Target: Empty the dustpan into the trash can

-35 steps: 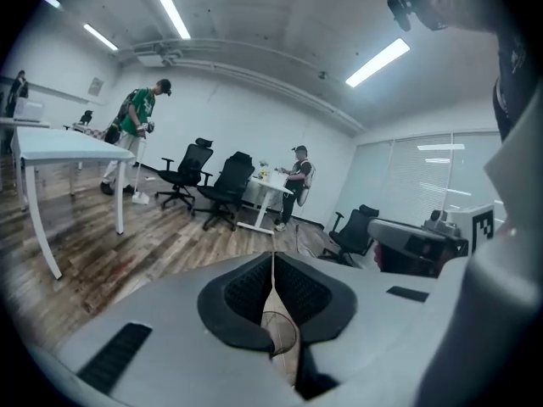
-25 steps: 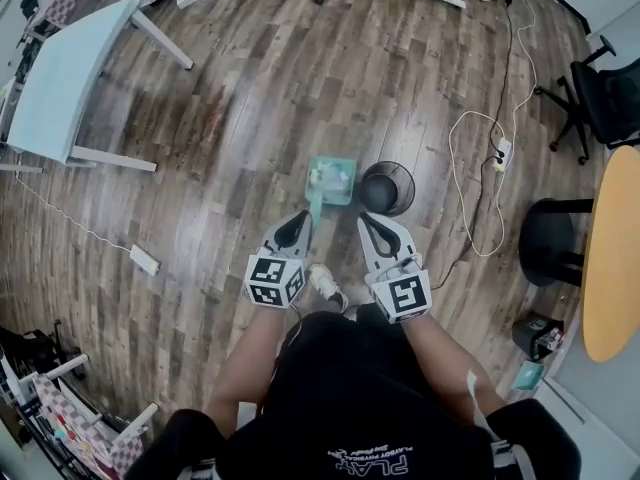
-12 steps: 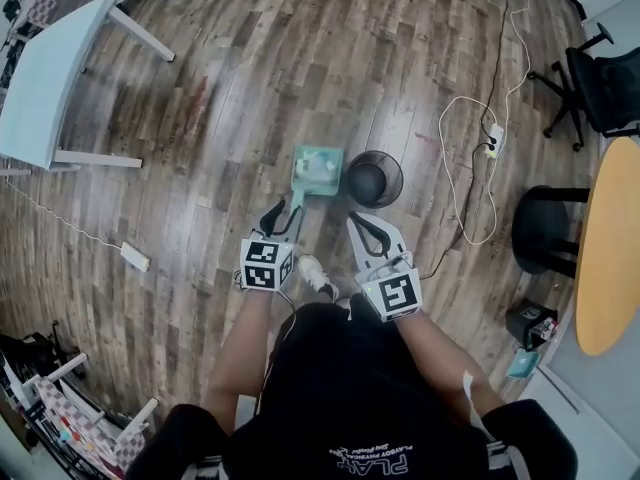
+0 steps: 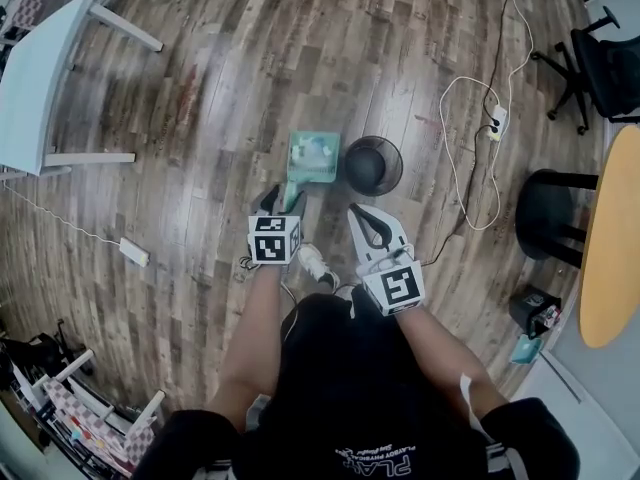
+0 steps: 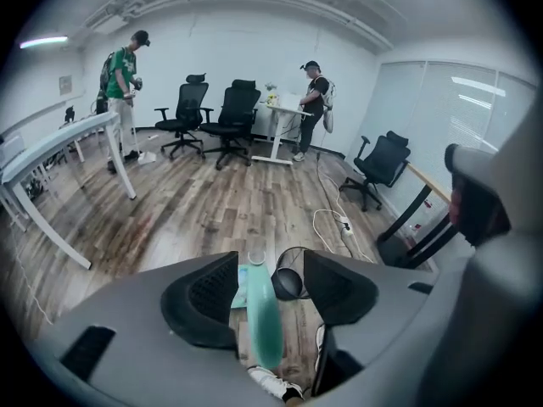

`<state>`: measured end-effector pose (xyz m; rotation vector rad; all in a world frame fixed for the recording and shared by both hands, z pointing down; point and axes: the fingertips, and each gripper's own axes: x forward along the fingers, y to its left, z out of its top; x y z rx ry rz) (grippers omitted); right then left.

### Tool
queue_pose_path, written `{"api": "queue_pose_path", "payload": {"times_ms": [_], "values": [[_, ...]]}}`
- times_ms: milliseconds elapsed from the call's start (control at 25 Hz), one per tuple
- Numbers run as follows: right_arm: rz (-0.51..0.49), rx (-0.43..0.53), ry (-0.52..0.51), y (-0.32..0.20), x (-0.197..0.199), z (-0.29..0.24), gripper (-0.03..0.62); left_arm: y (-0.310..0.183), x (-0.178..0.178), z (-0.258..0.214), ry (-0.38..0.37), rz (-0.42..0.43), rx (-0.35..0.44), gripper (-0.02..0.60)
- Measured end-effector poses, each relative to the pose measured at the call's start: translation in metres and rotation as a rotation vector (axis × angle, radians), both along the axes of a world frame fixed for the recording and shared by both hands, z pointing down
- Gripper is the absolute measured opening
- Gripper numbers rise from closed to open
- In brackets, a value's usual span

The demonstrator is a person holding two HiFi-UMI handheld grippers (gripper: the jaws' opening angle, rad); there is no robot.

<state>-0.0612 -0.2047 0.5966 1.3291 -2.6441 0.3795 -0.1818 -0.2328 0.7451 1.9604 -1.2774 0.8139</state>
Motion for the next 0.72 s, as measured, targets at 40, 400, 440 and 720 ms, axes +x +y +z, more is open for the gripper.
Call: {"api": "queue_pose_path", "payload": {"times_ms": [40,400,440,720], "values": [[0.002,0.002,0.000,-0.001,0.002,0.002,0.023,-0.003,0.000,0.007,-0.014,-0.008,-0.012,0.239],[0.004,-0.017,-0.006,-0.002,0.009,0.019,0.023,-0.010,-0.004,0.055,-0.036,-0.054,-0.096,0.241],[0.000,-0.020,-0.002,-0.001,0.010,0.021,0.024,-0.010,-0.002,0.058,-0.036,-0.048,-0.098,0.241],[-0.030,-0.061,0.087,0.005,0.015,0.053,0.023,-0.018,0.002,0.078,-0.060,-0.041,-0.124,0.241]]}}
